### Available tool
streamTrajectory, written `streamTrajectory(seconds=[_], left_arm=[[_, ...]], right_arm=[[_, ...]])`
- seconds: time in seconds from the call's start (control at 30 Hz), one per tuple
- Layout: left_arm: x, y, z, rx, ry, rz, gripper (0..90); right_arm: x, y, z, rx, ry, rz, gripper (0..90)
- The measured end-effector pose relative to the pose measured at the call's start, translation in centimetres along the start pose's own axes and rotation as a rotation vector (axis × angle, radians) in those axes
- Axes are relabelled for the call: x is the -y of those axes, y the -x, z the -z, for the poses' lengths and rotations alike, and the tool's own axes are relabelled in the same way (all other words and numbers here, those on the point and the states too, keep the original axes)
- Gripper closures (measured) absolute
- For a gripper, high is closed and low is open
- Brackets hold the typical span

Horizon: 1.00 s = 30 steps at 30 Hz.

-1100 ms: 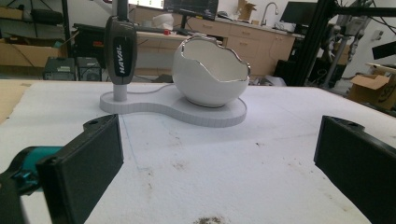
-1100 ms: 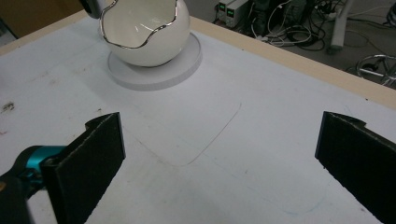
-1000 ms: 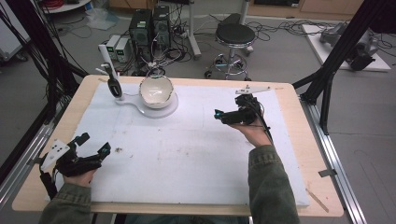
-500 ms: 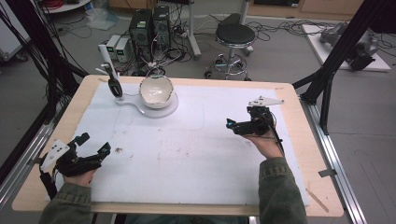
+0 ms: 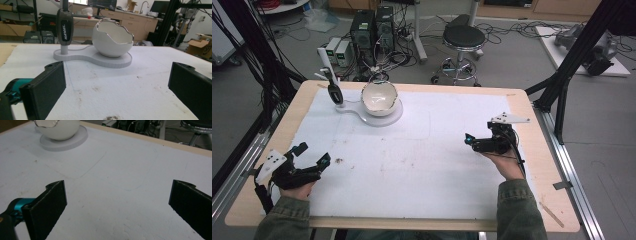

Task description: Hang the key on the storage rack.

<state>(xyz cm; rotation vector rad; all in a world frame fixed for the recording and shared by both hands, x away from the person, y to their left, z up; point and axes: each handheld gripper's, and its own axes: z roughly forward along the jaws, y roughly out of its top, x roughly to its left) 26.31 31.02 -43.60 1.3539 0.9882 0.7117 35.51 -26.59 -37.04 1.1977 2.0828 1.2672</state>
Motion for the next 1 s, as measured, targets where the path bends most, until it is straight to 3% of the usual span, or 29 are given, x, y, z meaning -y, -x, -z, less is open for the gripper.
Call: streamTrajectory(seconds=[0.33, 0.5, 0.67, 0.77, 0.87, 1.0], left_arm=[[0.0, 0.0, 0.0, -0.003, -0.004, 0.002, 1.8], [0.0, 0.1, 0.1, -0.004, -0.007, 0.001, 1.8], [0.1, 0.0, 0.1, -0.010, -0.008, 0.003, 1.8], [0.1, 0.0, 0.2, -0.012, -0.008, 0.002, 1.8], [0.1, 0.0, 0.2, -0.012, -0.008, 0.001, 1.8], [0.1, 0.0, 0.2, -0.011, -0.008, 0.002, 1.8]], right_arm=[[3.0, 0.4, 2.4, 0.037, 0.083, -0.014, 0.5], [5.0, 1.2, 3.7, 0.093, 0.153, -0.048, 0.5], [7.1, 2.0, 4.4, 0.102, 0.221, -0.070, 0.5], [7.3, 1.8, 4.6, 0.133, 0.221, -0.046, 0.5], [7.1, 1.5, 4.8, 0.121, 0.247, -0.037, 0.5], [7.2, 1.5, 4.9, 0.122, 0.237, -0.046, 0.5]])
